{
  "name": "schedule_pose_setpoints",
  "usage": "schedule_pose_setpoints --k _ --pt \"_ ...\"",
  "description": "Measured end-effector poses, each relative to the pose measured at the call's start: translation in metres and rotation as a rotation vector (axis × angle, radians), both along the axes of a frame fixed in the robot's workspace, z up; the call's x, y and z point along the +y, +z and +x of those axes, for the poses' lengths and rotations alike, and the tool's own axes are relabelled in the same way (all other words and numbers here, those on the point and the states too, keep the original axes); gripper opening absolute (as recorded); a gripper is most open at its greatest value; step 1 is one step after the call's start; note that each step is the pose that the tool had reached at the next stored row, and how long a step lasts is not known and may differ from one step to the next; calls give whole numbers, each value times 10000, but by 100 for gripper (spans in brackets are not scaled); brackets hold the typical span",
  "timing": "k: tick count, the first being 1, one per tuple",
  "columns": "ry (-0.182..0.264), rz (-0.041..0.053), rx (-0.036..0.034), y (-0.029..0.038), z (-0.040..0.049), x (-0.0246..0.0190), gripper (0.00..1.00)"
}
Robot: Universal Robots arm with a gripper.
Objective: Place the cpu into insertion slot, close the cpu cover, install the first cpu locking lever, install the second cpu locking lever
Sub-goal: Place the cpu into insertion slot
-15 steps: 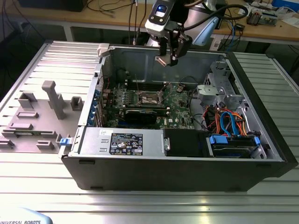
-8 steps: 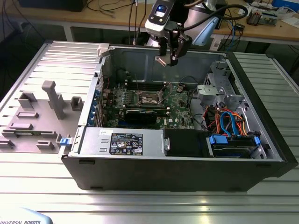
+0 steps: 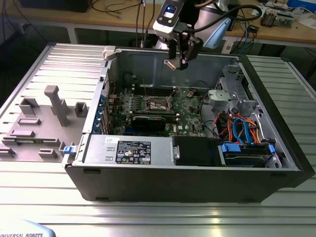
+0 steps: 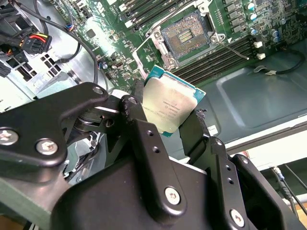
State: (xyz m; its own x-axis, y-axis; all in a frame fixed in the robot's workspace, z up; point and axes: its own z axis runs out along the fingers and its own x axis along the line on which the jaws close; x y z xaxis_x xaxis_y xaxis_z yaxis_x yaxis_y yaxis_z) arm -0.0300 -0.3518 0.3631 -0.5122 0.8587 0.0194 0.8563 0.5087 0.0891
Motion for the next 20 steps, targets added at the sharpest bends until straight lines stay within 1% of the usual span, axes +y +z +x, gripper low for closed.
schedule_pose_setpoints --k 16,17,18,19,20 --pt "-43 0 0 -2 0 0 54" --pt "-764 0 -1 -24 -2 0 54" --pt "-1146 0 -1 -34 -2 0 54" --pt "-1462 -1 0 -38 -2 0 54" --pt "-1468 0 0 -38 -2 0 54"
